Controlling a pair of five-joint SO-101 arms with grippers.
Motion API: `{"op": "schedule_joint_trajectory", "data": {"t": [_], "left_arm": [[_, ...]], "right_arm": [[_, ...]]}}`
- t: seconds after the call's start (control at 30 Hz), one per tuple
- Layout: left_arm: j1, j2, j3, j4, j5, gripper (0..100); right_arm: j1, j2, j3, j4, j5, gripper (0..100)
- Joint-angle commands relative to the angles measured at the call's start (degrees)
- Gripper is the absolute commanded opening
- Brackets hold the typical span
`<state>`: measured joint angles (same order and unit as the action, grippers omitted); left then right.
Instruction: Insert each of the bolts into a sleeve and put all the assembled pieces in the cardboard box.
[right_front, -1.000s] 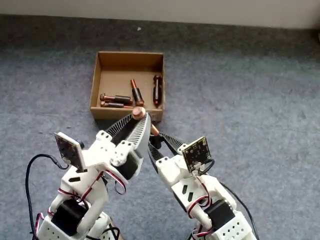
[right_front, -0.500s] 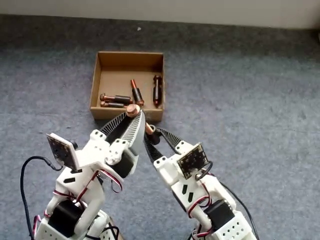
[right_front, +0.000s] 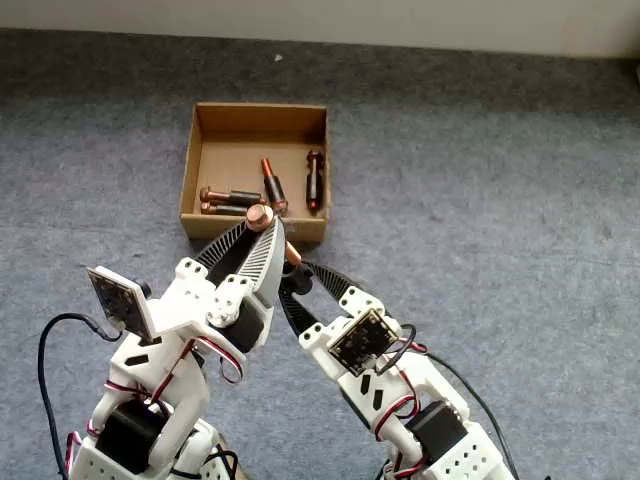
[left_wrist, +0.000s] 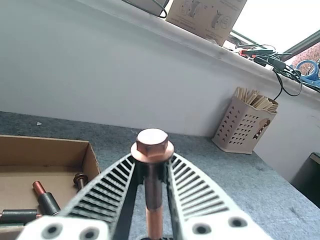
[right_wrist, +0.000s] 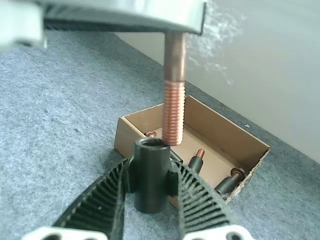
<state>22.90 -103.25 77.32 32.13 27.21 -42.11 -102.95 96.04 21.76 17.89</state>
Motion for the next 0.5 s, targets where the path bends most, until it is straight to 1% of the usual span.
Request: {"op": "schedule_joint_trajectory", "data": {"t": [0.0, 0.13, 0.33, 0.47], "left_arm": [[-0.22, -0.57, -1.8, 1.58, 0.44, 1], [-0.31, -0.57, -1.54, 3.16, 0.44, 1], [-0.31, -0.57, -1.54, 7.91, 0.44, 1], [-0.04, -0.57, -1.45, 9.14, 0.44, 1]], "right_arm": [[1.98, -1.63, 8.04, -1.89, 0.7, 0.5], [2.42, -1.63, 8.04, -1.89, 0.7, 0.5], [2.68, -1.63, 8.04, -1.89, 0.7, 0.5], [2.68, -1.63, 8.04, -1.89, 0.7, 0.5]]}}
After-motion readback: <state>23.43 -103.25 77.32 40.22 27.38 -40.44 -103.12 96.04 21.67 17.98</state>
